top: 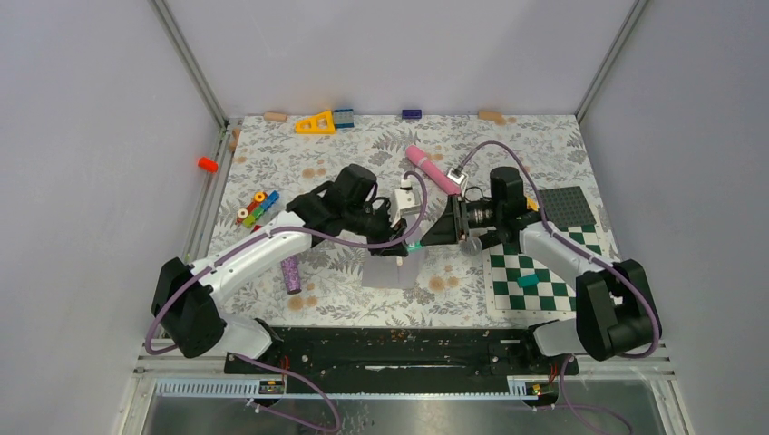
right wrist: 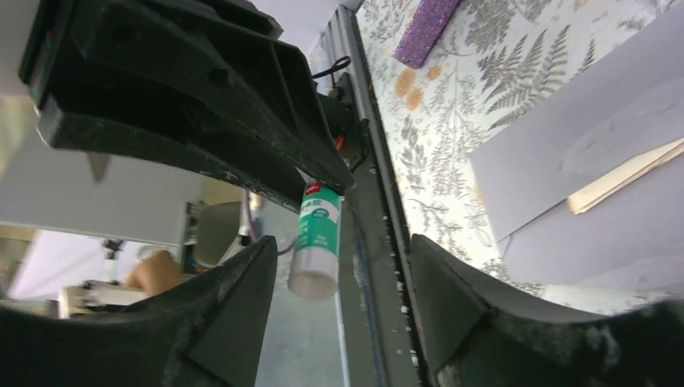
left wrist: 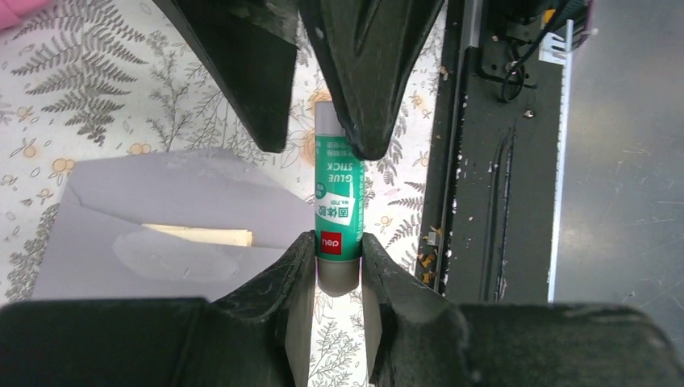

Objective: Place the letter into the envelope and seal it
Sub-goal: Unscrew the solid glue.

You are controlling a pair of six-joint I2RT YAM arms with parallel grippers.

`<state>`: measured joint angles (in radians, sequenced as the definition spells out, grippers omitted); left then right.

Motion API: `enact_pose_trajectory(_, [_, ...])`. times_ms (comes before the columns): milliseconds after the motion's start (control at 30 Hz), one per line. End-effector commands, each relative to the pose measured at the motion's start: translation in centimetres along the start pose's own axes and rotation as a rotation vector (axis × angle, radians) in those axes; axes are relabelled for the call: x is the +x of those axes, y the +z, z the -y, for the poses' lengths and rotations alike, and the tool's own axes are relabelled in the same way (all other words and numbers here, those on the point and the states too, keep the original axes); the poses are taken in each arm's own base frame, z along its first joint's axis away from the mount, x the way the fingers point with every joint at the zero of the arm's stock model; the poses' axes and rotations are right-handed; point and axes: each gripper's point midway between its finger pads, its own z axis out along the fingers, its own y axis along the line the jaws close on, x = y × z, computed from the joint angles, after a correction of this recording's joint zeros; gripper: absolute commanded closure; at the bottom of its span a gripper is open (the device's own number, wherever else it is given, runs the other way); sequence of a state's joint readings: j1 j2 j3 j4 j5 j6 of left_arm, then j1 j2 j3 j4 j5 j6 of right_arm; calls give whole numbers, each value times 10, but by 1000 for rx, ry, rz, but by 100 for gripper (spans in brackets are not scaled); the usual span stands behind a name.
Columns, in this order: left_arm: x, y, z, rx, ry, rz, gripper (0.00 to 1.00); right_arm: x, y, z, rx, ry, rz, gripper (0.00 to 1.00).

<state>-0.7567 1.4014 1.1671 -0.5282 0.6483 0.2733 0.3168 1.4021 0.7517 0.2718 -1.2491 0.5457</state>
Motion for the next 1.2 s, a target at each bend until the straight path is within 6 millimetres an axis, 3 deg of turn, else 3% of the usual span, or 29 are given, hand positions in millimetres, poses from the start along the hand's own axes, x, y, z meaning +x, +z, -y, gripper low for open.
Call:
enact_pose_trajectory(0, [-21, -5, 15, 88, 59, 79, 100, -6, -15, -8, 46, -436, 13, 27])
enact_pose_trajectory(167, [-14, -1, 24, 245, -49, 60, 100, 5, -30, -12, 47, -941, -10, 23])
enact_pose_trajectory(267, [-8, 5, 21, 322, -141, 40, 100, 23, -32, -14, -13, -1268, -8, 19])
enact_pose_trajectory(333, [-4, 10, 20, 360, -192, 34, 100, 29, -32, -16, -45, -1382, 10, 18])
enact_pose_trajectory(567, [-1, 18, 22, 445, -267, 17, 100, 43, -27, -10, -71, -1497, 0, 23])
enact_pose_trajectory(800, [1, 18, 25, 470, -278, 14, 100, 42, -17, -7, -84, -1505, 5, 30])
enact_pose_trajectory(1167, [3, 18, 27, 483, -273, 6, 100, 41, -13, -10, -97, -1466, 13, 57])
